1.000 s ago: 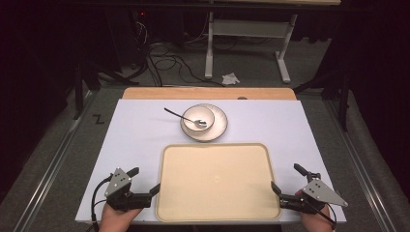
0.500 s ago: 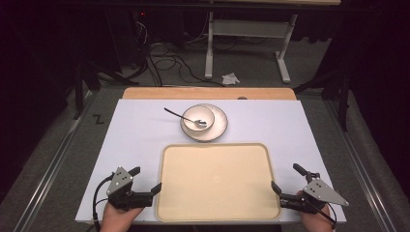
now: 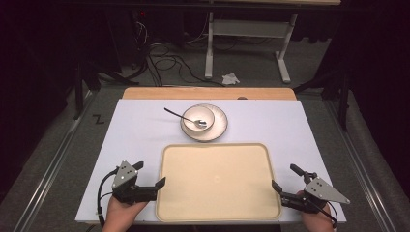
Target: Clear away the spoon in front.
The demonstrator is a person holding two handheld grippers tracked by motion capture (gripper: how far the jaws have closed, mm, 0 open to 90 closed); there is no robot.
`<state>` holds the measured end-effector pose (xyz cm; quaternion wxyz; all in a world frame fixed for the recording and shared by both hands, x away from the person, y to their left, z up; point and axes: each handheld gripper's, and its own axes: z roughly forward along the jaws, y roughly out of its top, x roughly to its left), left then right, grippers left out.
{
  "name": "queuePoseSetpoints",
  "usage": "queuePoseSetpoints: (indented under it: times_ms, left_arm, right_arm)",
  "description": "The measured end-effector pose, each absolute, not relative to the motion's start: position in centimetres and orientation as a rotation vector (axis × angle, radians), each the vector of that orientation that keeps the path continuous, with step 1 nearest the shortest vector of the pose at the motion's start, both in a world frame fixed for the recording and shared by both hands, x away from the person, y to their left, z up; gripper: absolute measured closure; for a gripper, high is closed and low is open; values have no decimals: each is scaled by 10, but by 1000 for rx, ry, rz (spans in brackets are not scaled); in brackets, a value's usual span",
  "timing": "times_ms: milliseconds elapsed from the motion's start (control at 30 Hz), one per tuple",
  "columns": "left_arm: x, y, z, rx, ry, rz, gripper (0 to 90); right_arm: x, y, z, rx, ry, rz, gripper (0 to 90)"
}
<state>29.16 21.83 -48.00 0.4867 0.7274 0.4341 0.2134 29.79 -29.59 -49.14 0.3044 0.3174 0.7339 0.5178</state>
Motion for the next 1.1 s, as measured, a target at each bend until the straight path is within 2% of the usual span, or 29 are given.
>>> queuePoseSetpoints:
  times_ms: [500,1100]
  left_arm:
    - [335,191,-459,1766,1055,536,28]
    - [399,184,-445,1733,1155,577,25]
  right_arm:
    - [290,-304,-488,863,1898,1377,159]
    - [285,-308,-488,871,1888,1370,159]
